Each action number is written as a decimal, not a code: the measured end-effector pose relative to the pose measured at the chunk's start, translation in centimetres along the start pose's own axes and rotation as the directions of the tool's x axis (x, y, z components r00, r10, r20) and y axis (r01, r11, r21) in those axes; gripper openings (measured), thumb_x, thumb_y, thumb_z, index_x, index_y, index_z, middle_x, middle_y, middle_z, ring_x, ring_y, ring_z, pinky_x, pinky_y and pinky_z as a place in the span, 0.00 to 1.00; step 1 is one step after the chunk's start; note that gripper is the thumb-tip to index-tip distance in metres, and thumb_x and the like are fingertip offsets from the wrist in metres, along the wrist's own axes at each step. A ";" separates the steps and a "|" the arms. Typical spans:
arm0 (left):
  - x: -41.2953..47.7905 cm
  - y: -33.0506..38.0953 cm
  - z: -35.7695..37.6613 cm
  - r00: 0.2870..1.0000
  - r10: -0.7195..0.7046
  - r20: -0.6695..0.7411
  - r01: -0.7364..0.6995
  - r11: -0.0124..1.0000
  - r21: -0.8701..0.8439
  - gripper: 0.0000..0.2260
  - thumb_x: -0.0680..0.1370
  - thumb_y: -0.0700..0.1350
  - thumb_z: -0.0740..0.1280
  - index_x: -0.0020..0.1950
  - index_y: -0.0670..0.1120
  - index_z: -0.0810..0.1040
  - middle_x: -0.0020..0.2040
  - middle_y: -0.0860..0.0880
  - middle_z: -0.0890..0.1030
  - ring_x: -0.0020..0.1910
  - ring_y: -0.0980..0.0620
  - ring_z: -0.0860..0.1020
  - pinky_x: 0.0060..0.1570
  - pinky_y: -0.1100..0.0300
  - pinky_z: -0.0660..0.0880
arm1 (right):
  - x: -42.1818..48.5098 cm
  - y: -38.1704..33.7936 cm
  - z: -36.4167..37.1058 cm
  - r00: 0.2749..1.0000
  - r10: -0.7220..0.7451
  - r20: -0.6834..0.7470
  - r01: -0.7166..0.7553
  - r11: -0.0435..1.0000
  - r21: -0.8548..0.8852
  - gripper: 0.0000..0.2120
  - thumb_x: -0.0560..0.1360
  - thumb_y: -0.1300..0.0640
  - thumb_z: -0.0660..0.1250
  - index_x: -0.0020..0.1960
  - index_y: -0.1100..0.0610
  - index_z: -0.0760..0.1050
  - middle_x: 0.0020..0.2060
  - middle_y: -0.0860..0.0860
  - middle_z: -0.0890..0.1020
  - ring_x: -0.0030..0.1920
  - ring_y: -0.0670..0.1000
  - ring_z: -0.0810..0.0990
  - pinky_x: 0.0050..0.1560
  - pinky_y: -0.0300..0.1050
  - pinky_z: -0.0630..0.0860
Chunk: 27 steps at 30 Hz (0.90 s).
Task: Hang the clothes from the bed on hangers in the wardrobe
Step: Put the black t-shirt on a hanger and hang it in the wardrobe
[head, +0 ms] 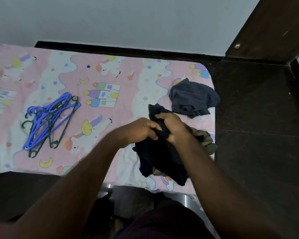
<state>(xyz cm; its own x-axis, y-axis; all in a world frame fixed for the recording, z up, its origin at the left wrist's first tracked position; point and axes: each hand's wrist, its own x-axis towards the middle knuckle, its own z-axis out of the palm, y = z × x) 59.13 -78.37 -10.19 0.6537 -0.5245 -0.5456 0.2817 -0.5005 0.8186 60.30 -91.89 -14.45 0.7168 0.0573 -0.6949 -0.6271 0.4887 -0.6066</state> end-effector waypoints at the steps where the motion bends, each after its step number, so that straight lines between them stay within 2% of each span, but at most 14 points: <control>1: -1.1 -0.8 -0.4 1.000 -0.009 -0.025 0.008 0.999 -0.054 0.11 0.72 0.33 0.66 0.44 0.47 0.84 0.40 0.49 0.82 0.43 0.53 0.78 0.46 0.62 0.72 | -0.4 0.3 1.4 0.998 -0.046 -0.054 0.043 0.997 -0.057 0.08 0.75 0.71 0.58 0.45 0.64 0.75 0.27 0.55 0.78 0.27 0.50 0.78 0.28 0.40 0.76; 2: -2.3 -1.4 -0.9 0.996 -0.004 -0.084 -0.008 0.990 -0.140 0.09 0.71 0.36 0.67 0.43 0.47 0.84 0.40 0.48 0.82 0.42 0.52 0.78 0.44 0.62 0.73 | -0.9 0.6 2.7 0.994 -0.080 -0.070 0.074 0.994 -0.085 0.10 0.74 0.71 0.56 0.41 0.63 0.74 0.26 0.54 0.77 0.27 0.50 0.76 0.29 0.41 0.74; 4: -4.2 -2.8 -2.6 0.948 -0.013 -0.318 -0.102 0.935 -0.341 0.09 0.66 0.41 0.66 0.43 0.46 0.83 0.41 0.43 0.82 0.40 0.48 0.78 0.41 0.59 0.74 | -2.3 1.0 5.3 0.995 -0.093 -0.033 0.088 0.987 -0.131 0.10 0.73 0.68 0.55 0.38 0.59 0.73 0.26 0.54 0.74 0.28 0.51 0.72 0.33 0.45 0.67; 6: -5.6 -5.1 -4.8 0.869 -0.035 -0.494 -0.196 0.891 -0.409 0.14 0.66 0.40 0.67 0.51 0.46 0.79 0.46 0.42 0.82 0.43 0.45 0.80 0.43 0.55 0.77 | -4.1 1.1 7.7 0.991 -0.103 0.085 0.119 0.967 -0.226 0.07 0.73 0.62 0.60 0.38 0.59 0.75 0.31 0.56 0.78 0.32 0.54 0.75 0.38 0.49 0.71; 7: -6.2 -6.1 -5.8 0.871 -0.030 -0.491 -0.168 0.920 -0.354 0.18 0.68 0.38 0.69 0.57 0.47 0.76 0.50 0.45 0.82 0.47 0.46 0.80 0.45 0.55 0.77 | -5.0 0.9 8.9 0.981 -0.102 0.163 0.143 0.953 -0.267 0.07 0.73 0.57 0.64 0.42 0.60 0.79 0.37 0.57 0.81 0.38 0.57 0.79 0.44 0.52 0.75; 8: -6.7 -6.7 -6.2 0.903 -0.027 -0.428 -0.093 0.962 -0.258 0.23 0.69 0.37 0.70 0.63 0.49 0.73 0.55 0.48 0.81 0.52 0.48 0.79 0.49 0.57 0.76 | -5.8 0.6 9.9 0.963 -0.095 0.251 0.175 0.933 -0.316 0.11 0.73 0.53 0.68 0.48 0.60 0.81 0.43 0.58 0.84 0.44 0.59 0.82 0.51 0.55 0.77; 10: -7.8 -7.2 -6.7 0.953 -0.028 -0.302 -0.011 0.992 -0.127 0.29 0.71 0.41 0.74 0.70 0.51 0.68 0.62 0.53 0.78 0.57 0.52 0.78 0.51 0.59 0.76 | -7.8 -0.2 12.3 0.907 -0.084 0.412 0.254 0.890 -0.378 0.16 0.76 0.50 0.69 0.55 0.61 0.81 0.48 0.58 0.84 0.51 0.59 0.82 0.59 0.56 0.76; 12: -9.0 -6.2 -7.1 0.927 0.031 -0.373 -0.099 0.981 -0.165 0.21 0.73 0.41 0.73 0.64 0.52 0.74 0.56 0.54 0.81 0.52 0.54 0.81 0.44 0.64 0.78 | -9.7 -1.5 14.8 0.839 -0.120 0.531 0.351 0.865 -0.359 0.13 0.79 0.54 0.67 0.56 0.62 0.79 0.49 0.59 0.83 0.50 0.57 0.81 0.59 0.53 0.76; 14: -10.6 -4.6 -8.2 0.842 0.076 -0.534 -0.235 0.943 -0.235 0.09 0.76 0.38 0.70 0.52 0.50 0.79 0.47 0.52 0.84 0.49 0.50 0.83 0.41 0.62 0.79 | -11.6 -3.1 17.1 0.778 -0.178 0.603 0.437 0.842 -0.317 0.10 0.79 0.56 0.66 0.54 0.62 0.80 0.47 0.58 0.84 0.49 0.55 0.82 0.56 0.50 0.77; 16: -12.8 -3.5 -10.4 0.748 0.076 -0.659 -0.333 0.902 -0.274 0.06 0.75 0.38 0.70 0.48 0.48 0.81 0.45 0.47 0.85 0.48 0.45 0.84 0.49 0.50 0.81 | -13.3 -4.9 19.1 0.735 -0.280 0.618 0.542 0.790 -0.286 0.09 0.80 0.55 0.65 0.52 0.61 0.80 0.46 0.56 0.85 0.48 0.54 0.83 0.56 0.49 0.78; 18: -15.6 -2.1 -13.5 0.670 0.110 -0.735 -0.408 0.881 -0.241 0.06 0.72 0.40 0.73 0.48 0.45 0.83 0.46 0.44 0.86 0.47 0.43 0.84 0.54 0.47 0.79 | -14.2 -7.3 20.6 0.703 -0.421 0.573 0.633 0.738 -0.234 0.09 0.80 0.56 0.64 0.49 0.60 0.80 0.43 0.54 0.85 0.45 0.51 0.84 0.53 0.47 0.80; 20: -19.0 -0.5 -17.2 0.579 0.191 -0.793 -0.409 0.909 -0.080 0.07 0.68 0.41 0.75 0.45 0.45 0.82 0.43 0.46 0.85 0.42 0.47 0.82 0.49 0.50 0.78 | -15.2 -9.9 21.7 0.664 -0.555 0.501 0.712 0.674 -0.198 0.09 0.81 0.55 0.64 0.49 0.58 0.80 0.42 0.52 0.86 0.45 0.50 0.84 0.51 0.47 0.79; 22: -22.8 1.9 -20.5 0.496 0.275 -0.824 -0.334 0.936 0.111 0.07 0.68 0.40 0.76 0.41 0.45 0.79 0.38 0.48 0.81 0.37 0.50 0.79 0.42 0.54 0.75 | -15.9 -12.4 22.6 0.618 -0.640 0.456 0.773 0.599 -0.208 0.09 0.82 0.55 0.63 0.51 0.57 0.80 0.46 0.52 0.86 0.50 0.51 0.83 0.54 0.47 0.78; 27: -30.6 8.9 -25.8 0.293 0.489 -0.822 -0.298 0.863 0.407 0.06 0.72 0.36 0.73 0.45 0.45 0.81 0.40 0.47 0.83 0.39 0.53 0.79 0.44 0.58 0.76 | -17.6 -16.6 25.4 0.531 -0.689 0.493 0.842 0.493 -0.218 0.12 0.82 0.54 0.62 0.58 0.60 0.80 0.53 0.54 0.85 0.56 0.54 0.83 0.60 0.49 0.78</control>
<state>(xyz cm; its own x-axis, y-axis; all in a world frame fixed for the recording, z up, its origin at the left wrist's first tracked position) 59.77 -49.01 18.36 0.9062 0.1680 0.3880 -0.2378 -0.5562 0.7963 65.84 -78.97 17.68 0.9631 0.1227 0.2396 0.2283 0.0994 -0.9685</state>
